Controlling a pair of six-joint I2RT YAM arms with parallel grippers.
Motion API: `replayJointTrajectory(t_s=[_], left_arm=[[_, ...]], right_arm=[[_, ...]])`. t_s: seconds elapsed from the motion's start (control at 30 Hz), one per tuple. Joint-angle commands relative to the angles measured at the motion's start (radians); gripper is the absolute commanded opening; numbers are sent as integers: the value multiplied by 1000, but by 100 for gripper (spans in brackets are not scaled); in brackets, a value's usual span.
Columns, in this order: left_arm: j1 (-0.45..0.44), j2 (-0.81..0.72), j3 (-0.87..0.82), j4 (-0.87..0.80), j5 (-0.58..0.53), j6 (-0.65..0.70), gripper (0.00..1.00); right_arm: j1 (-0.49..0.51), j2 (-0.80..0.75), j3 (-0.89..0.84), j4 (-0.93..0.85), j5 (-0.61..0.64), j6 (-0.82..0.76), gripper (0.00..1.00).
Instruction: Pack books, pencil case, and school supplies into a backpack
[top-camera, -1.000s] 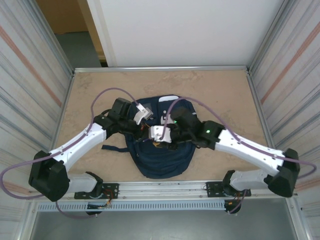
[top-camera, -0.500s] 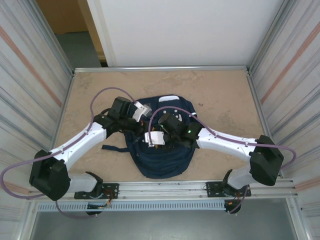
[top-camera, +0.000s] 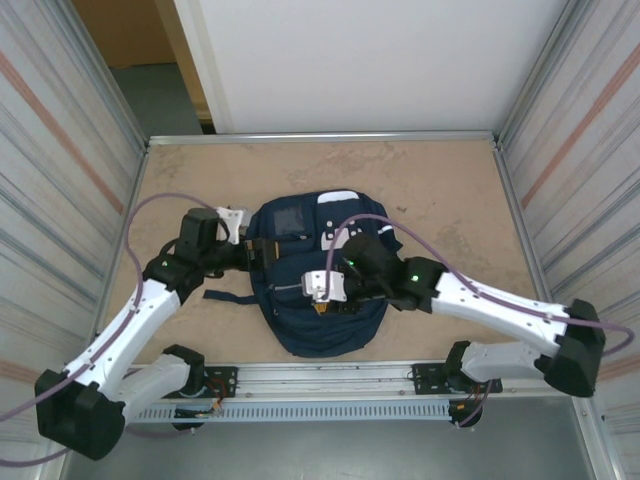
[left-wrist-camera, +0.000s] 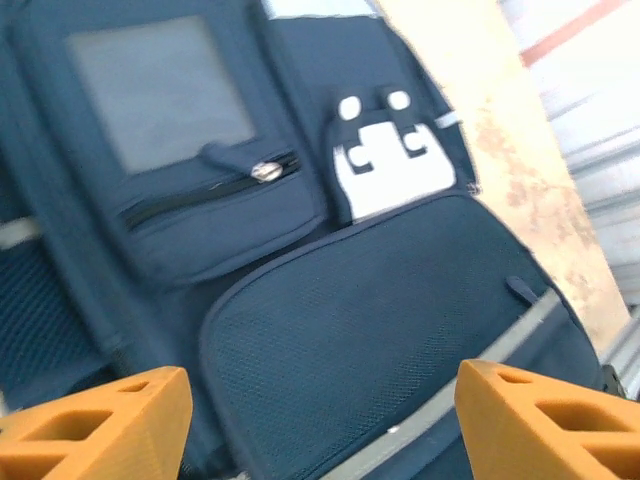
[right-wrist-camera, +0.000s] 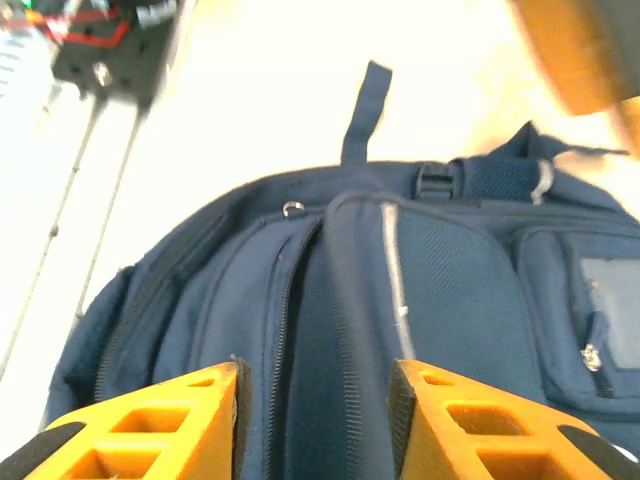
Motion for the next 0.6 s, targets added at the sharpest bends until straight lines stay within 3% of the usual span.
replayJointTrajectory(t_s=[0.0,0.07,0.17,0.3,0.43,0.57], left_arm=[[56,23,-77,26,28,-168,70],[73,76,-90,51,83,-187,69],[71,170,-44,-39,98,-178,67],[72,294,-9,-84,118,-173,61],[51,419,52,-43,164,-191,52],[16,502,127,-45,144,-189,35]], right_arm=[[27,-70,-45,13,47,53,42],[47,-78,-62,8,123,43,42],[51,-65,-92,31,219,82,42],[36,11,-127,93,396,225,45],[-85,95,-167,123,379,398,41],[-240,85,-255,221,293,529,37]])
